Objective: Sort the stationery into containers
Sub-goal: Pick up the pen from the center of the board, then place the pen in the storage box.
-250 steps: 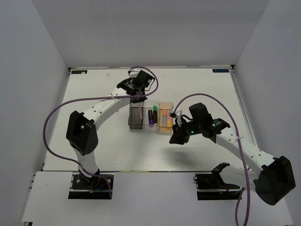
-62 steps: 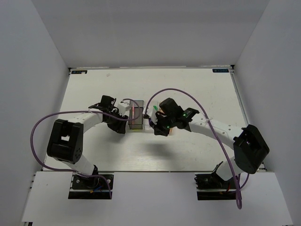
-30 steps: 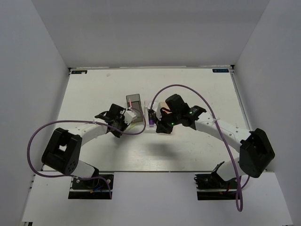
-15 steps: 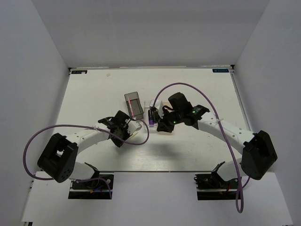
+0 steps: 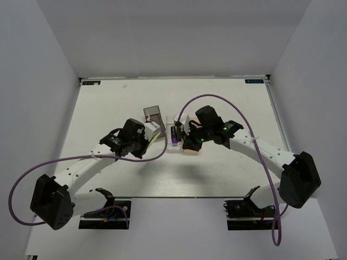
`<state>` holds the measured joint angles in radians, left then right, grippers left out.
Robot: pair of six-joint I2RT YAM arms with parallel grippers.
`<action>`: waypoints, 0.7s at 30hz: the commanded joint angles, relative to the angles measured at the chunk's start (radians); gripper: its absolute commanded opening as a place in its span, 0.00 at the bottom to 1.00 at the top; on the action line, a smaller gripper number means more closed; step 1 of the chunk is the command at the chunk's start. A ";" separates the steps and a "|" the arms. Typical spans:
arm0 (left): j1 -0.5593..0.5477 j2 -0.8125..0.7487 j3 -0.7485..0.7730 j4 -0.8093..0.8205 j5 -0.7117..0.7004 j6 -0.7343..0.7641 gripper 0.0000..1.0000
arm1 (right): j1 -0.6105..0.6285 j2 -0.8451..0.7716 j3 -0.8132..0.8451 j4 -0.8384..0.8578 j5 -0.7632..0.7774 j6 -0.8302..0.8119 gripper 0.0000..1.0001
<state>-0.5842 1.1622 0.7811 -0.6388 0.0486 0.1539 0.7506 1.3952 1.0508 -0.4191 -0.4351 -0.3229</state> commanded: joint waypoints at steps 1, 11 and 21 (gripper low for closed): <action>0.018 0.010 0.120 0.070 -0.029 -0.094 0.00 | -0.016 -0.048 0.021 -0.009 0.053 -0.010 0.09; 0.064 0.261 0.375 0.212 -0.173 -0.413 0.00 | -0.054 -0.064 0.008 -0.007 0.082 -0.010 0.09; 0.061 0.557 0.604 0.199 -0.332 -0.623 0.00 | -0.108 -0.053 0.002 -0.009 0.052 -0.013 0.09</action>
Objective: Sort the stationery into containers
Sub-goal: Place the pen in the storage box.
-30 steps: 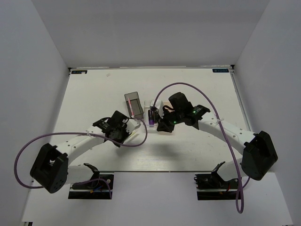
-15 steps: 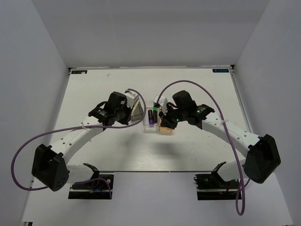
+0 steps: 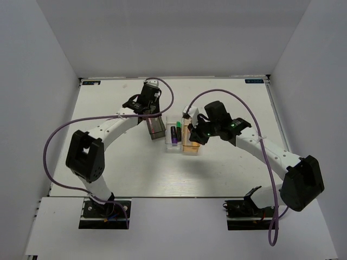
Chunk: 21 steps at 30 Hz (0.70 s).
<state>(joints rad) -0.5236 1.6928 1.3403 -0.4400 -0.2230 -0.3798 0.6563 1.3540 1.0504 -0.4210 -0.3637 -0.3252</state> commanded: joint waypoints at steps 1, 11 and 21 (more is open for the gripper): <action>0.002 0.034 0.054 -0.003 -0.070 -0.097 0.00 | -0.021 -0.013 0.002 -0.007 -0.023 -0.008 0.09; 0.004 0.103 -0.004 0.018 -0.053 -0.223 0.00 | -0.063 -0.007 -0.003 -0.012 -0.063 -0.006 0.09; -0.007 0.094 -0.096 0.011 -0.033 -0.284 0.00 | -0.087 -0.013 -0.003 -0.015 -0.092 0.002 0.09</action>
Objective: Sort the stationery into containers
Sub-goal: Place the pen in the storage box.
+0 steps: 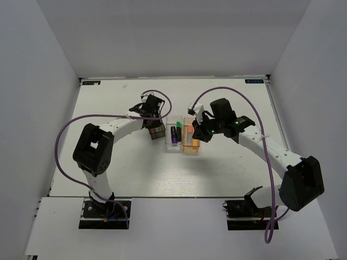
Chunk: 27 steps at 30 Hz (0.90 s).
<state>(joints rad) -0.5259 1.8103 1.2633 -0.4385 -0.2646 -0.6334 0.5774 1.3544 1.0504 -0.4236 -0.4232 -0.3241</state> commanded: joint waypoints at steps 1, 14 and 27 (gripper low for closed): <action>-0.003 -0.023 -0.022 0.012 0.014 -0.029 0.00 | -0.010 -0.014 -0.001 -0.012 -0.035 0.000 0.09; -0.034 -0.008 -0.036 0.004 0.073 -0.012 0.00 | -0.027 -0.017 -0.001 -0.017 -0.060 0.003 0.09; -0.037 -0.055 -0.110 -0.005 0.131 0.031 0.00 | -0.027 -0.015 -0.003 -0.017 -0.066 0.007 0.09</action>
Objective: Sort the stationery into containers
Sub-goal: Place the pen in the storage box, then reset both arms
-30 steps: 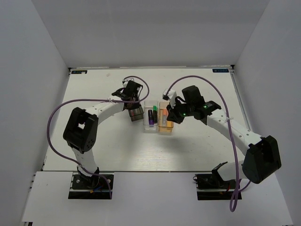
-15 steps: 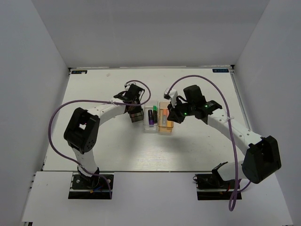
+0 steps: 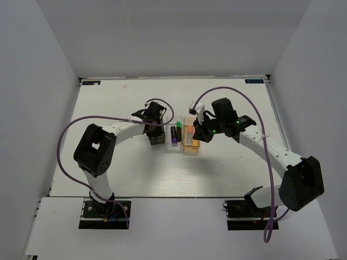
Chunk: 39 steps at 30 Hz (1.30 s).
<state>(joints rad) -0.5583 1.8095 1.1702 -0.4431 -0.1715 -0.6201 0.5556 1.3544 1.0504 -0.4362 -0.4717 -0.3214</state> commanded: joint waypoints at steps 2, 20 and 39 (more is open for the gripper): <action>-0.005 -0.061 -0.032 0.003 0.043 0.019 0.00 | -0.011 -0.014 0.002 -0.004 -0.019 0.005 0.09; -0.017 -0.096 -0.054 0.000 0.073 0.071 0.31 | -0.005 0.003 0.007 -0.010 -0.022 0.010 0.09; -0.011 -0.185 0.121 -0.108 0.026 0.131 0.57 | -0.006 0.011 0.010 -0.015 -0.018 0.007 0.09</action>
<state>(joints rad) -0.5671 1.7313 1.2781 -0.5373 -0.1238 -0.5018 0.5514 1.3659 1.0504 -0.4469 -0.4751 -0.3206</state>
